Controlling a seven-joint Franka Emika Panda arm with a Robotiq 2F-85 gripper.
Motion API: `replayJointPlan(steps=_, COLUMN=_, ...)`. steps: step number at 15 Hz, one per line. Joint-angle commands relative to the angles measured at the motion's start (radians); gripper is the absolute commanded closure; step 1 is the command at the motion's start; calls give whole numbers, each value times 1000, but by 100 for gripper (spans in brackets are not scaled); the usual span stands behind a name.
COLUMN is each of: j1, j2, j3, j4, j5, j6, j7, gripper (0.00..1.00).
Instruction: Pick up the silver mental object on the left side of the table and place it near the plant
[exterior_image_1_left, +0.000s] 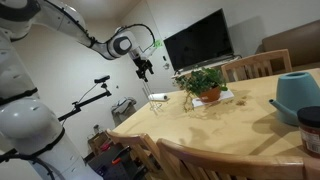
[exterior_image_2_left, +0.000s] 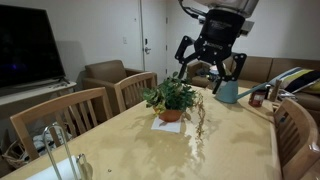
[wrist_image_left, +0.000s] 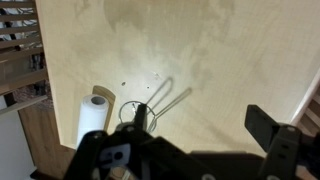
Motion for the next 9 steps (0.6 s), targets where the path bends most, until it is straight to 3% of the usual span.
replayJointPlan(steps=1, j1=-39, j2=13, j3=40, j4=11, j5=-5, j6=-2, j7=4, gripper=0)
replayJointPlan(steps=9, j1=-40, j2=21, j3=42, j4=22, j5=-6, j6=-3, j7=5, gripper=0)
